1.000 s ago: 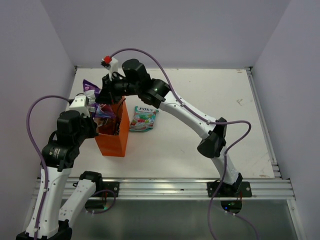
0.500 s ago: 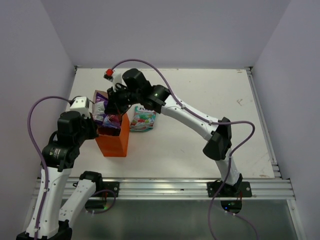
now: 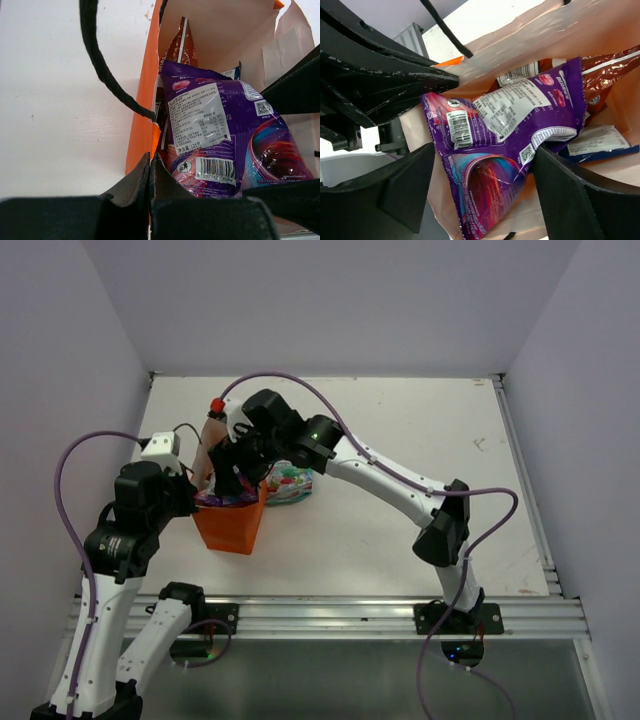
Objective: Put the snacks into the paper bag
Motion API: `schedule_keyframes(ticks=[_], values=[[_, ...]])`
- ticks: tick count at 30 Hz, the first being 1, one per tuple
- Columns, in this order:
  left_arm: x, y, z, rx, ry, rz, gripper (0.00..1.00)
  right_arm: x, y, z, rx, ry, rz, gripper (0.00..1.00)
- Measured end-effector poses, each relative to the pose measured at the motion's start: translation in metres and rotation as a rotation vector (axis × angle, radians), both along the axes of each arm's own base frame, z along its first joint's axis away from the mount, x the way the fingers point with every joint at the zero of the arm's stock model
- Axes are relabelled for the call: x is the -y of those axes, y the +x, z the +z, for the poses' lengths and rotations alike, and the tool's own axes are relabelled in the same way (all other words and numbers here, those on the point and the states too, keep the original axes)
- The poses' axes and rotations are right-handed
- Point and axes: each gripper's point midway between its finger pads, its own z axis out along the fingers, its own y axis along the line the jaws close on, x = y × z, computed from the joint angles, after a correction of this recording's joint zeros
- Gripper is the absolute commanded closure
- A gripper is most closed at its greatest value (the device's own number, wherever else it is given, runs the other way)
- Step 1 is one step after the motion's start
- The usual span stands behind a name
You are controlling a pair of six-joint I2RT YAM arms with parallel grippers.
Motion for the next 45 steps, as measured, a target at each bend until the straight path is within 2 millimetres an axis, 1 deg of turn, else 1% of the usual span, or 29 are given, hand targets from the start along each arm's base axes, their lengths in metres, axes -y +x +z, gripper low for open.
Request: schedule_keyframes(ticks=[1,2,5,7,8,10,12,14,15,17,18,19,20,21,22,23,25,26,27,28,29,30,31,32,34,38,40,42,45], values=[[0.000,0.000,0.000,0.000,0.000,0.000,1.00,0.000,-0.001,-0.001,0.000,-0.003,0.002,0.15],[0.000,0.000,0.000,0.001,0.000,0.000,1.00,0.000,-0.001,0.000,0.002,-0.002,0.003,0.03],[0.000,0.000,0.001,0.005,-0.001,0.000,1.00,0.001,0.001,0.009,0.033,0.005,0.000,0.01],[0.000,0.000,0.001,0.005,-0.001,0.000,1.00,0.003,0.008,0.032,0.085,0.032,-0.025,0.01],[0.000,0.000,0.001,0.006,-0.001,0.000,1.00,0.003,0.012,0.053,0.129,0.068,-0.040,0.01],[0.000,0.000,0.001,0.006,-0.001,0.000,1.00,0.010,0.021,0.105,0.240,0.160,-0.092,0.01],[0.000,0.000,0.001,0.007,-0.001,0.000,1.00,0.035,0.025,0.156,0.352,0.236,-0.167,0.01],[0.000,0.000,0.001,0.007,-0.001,0.000,1.00,0.074,0.025,0.207,0.467,0.305,-0.266,0.01],[0.000,0.000,0.001,0.007,-0.001,0.000,1.00,0.099,0.027,0.227,0.508,0.330,-0.321,0.01],[0.000,0.000,0.001,0.007,-0.002,-0.001,1.00,0.142,0.031,0.249,0.552,0.357,-0.411,0.01],[0.000,0.000,0.001,0.006,-0.002,-0.002,1.00,0.162,0.041,0.246,0.555,0.346,-0.465,0.01],[0.000,0.000,0.000,0.006,-0.002,-0.002,1.00,0.181,0.052,0.240,0.555,0.342,-0.523,0.01],[0.001,0.000,0.000,0.005,-0.002,-0.003,1.00,0.196,0.063,0.225,0.543,0.313,-0.575,0.01],[0.001,0.000,0.000,0.005,-0.002,-0.003,1.00,0.204,0.077,0.203,0.522,0.278,-0.624,0.01],[0.001,0.000,0.000,0.005,-0.002,-0.003,1.00,0.203,0.088,0.175,0.490,0.232,-0.648,0.01],[0.001,0.000,0.000,0.005,-0.002,-0.003,1.00,0.197,0.096,0.143,0.451,0.177,-0.651,0.01],[0.001,0.000,0.000,0.005,-0.002,-0.006,1.00,0.176,0.110,0.056,0.345,0.018,-0.634,0.01],[0.001,0.000,0.000,0.005,-0.002,-0.006,1.00,0.165,0.118,0.009,0.292,-0.067,-0.623,0.01],[0.001,0.000,0.000,0.005,-0.002,-0.007,1.00,0.157,0.123,-0.040,0.236,-0.160,-0.608,0.01],[0.001,0.000,0.000,0.005,-0.002,-0.007,1.00,0.153,0.124,-0.083,0.187,-0.244,-0.593,0.01],[0.001,0.000,0.000,0.005,-0.002,-0.007,1.00,0.152,0.123,-0.118,0.143,-0.313,-0.579,0.01],[0.001,0.000,0.000,0.005,-0.001,-0.006,1.00,0.152,0.122,-0.144,0.111,-0.367,-0.568,0.01],[0.001,0.000,0.000,0.005,-0.001,-0.006,1.00,0.152,0.122,-0.163,0.090,-0.405,-0.562,0.01],[0.001,0.000,0.000,0.005,-0.001,-0.006,1.00,0.152,0.121,-0.173,0.077,-0.426,-0.559,0.01],[0.001,0.000,0.000,0.005,0.000,-0.005,1.00,0.151,0.124,-0.176,0.072,-0.433,-0.561,0.01],[0.000,-0.001,0.001,0.005,0.001,-0.003,1.00,0.137,0.144,-0.150,0.099,-0.342,-0.594,0.01],[0.000,-0.001,0.001,0.004,0.002,-0.001,1.00,0.134,0.152,-0.142,0.106,-0.305,-0.609,0.01],[0.000,-0.001,0.001,0.004,0.003,0.000,1.00,0.133,0.157,-0.145,0.097,-0.297,-0.615,0.01],[0.000,-0.001,0.001,0.004,0.003,0.000,1.00,0.133,0.160,-0.168,0.064,-0.323,-0.618,0.01]])
